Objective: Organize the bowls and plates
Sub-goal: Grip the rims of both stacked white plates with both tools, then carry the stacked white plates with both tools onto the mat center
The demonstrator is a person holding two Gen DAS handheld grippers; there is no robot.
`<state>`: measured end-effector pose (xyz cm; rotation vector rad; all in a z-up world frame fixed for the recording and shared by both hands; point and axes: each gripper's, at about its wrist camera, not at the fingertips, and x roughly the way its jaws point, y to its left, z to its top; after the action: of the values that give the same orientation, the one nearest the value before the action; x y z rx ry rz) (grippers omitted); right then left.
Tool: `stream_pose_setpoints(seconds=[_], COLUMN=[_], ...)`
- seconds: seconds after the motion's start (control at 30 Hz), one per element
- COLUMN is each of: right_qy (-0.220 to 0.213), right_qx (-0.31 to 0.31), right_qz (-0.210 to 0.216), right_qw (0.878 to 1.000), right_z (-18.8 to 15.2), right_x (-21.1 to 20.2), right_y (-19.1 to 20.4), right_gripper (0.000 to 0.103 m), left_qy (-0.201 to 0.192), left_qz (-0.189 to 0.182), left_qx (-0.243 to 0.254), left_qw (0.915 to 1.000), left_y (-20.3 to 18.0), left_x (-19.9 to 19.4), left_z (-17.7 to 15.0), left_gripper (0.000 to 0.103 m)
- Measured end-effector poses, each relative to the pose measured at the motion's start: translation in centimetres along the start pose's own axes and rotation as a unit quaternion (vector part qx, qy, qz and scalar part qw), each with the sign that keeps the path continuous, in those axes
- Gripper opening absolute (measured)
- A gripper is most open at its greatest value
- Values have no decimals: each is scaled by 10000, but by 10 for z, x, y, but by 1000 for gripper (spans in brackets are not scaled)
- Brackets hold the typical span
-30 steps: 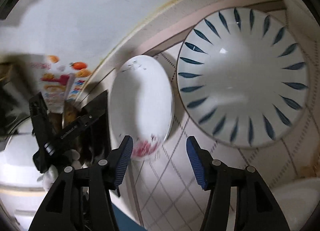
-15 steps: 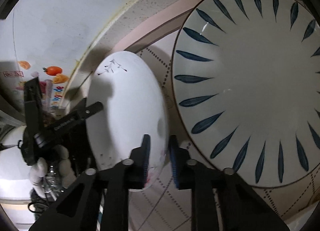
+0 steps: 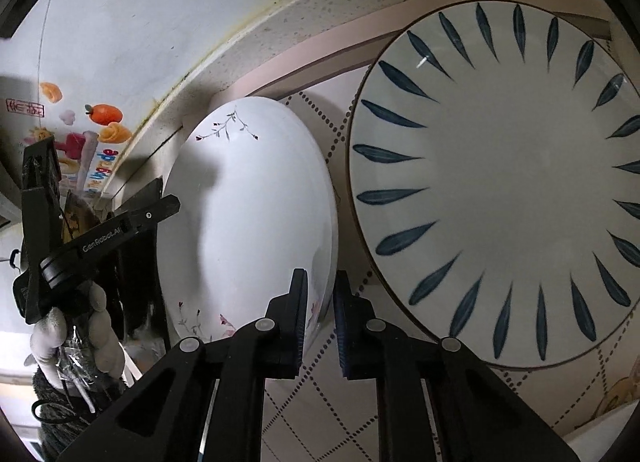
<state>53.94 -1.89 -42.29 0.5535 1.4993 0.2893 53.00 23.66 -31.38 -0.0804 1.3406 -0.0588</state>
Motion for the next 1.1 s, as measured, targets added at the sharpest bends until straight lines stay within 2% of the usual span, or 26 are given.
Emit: stream_pose_setpoints(seconds=[0.3, 0.53, 0.77, 0.83, 1.1], right_qy=[-186, -342, -534, -612, -671], right_qx=[-242, -395, -412, -428, -391], right_qz=[7, -14, 57, 39, -167], right_qw=[9995, 9986, 9977, 9972, 9968], right_z=[-9, -19, -39, -47, -93], right_x=[-20, -49, -102, -122, -188], right_y=[0, -9, -32, -42, -100], right_gripper=[15, 15, 15, 15, 14], left_qy=[-138, -286, -432, -421, -316], left_qz=[-77, -211, -453, -516, -845], left_qx=[-27, 27, 232, 298, 555], left_qw=[9999, 9994, 9978, 9973, 9944], left_y=[-6, -32, -75, -90, -161], left_x=[-20, -47, -80, -79, -89], left_z=[-28, -50, -63, -66, -116], left_gripper=[21, 21, 21, 21, 21])
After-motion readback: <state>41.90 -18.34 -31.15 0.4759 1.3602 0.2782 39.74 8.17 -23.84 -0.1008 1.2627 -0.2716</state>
